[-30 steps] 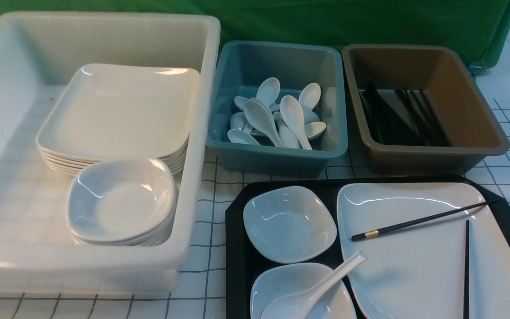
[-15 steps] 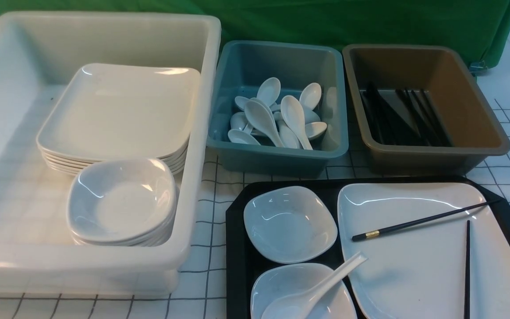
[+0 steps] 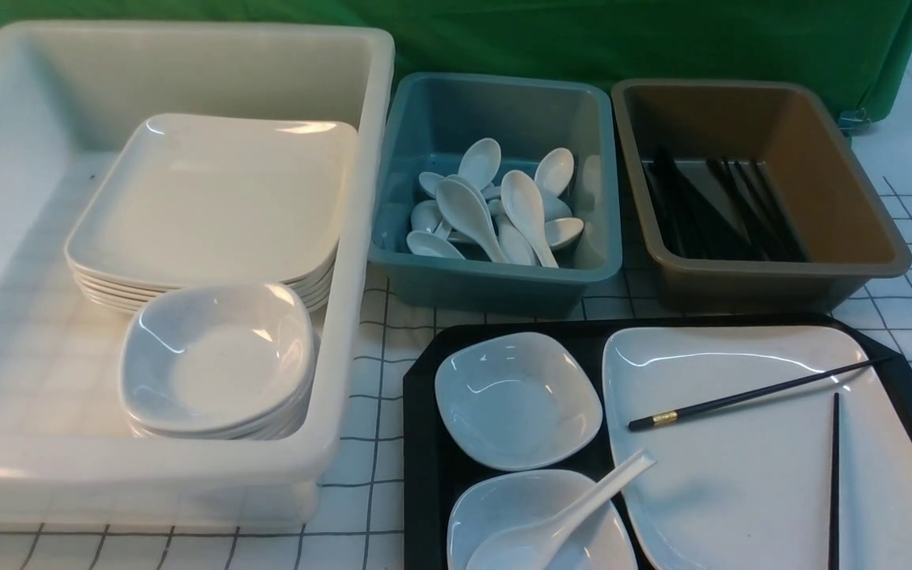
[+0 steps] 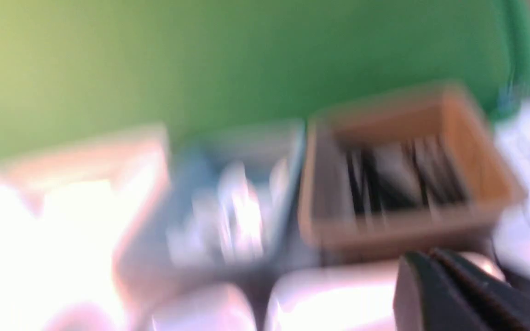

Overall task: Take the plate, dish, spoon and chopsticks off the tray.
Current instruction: Use the right arm to grab a chopstick from the plate

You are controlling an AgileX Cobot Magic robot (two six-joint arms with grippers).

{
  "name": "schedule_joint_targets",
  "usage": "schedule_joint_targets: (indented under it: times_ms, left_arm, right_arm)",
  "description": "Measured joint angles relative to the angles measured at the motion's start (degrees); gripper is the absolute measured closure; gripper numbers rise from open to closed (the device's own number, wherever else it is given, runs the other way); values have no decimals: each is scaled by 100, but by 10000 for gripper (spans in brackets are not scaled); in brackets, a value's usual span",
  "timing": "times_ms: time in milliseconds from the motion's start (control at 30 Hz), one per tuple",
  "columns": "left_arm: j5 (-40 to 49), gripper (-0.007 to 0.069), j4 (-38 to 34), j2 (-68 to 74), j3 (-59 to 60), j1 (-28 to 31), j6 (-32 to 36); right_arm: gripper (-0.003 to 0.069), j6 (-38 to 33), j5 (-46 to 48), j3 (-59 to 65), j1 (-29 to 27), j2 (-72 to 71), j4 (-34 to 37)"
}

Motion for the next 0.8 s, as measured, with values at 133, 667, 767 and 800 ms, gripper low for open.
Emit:
schedule_joint_targets:
  times_ms: [133,667,767,800]
  left_arm:
    - [185,623,-923,771,-40,0,1051]
    - [-177,628,-1389,1832,-83,-3007,1750]
    - [-533,628,-982,2208,-83,-3887,1454]
    - [-768,628,-907,2418,-83,-4248,1382]
  right_arm:
    - [655,-394,1372,-887,526,1429,25]
    - [634,-1459,2878,-1614,-446,5030,360]
    - [566,-1404,2783,-1614,-601,5360,360]
    - [519,-1382,2707,-1614,-622,5527,391]
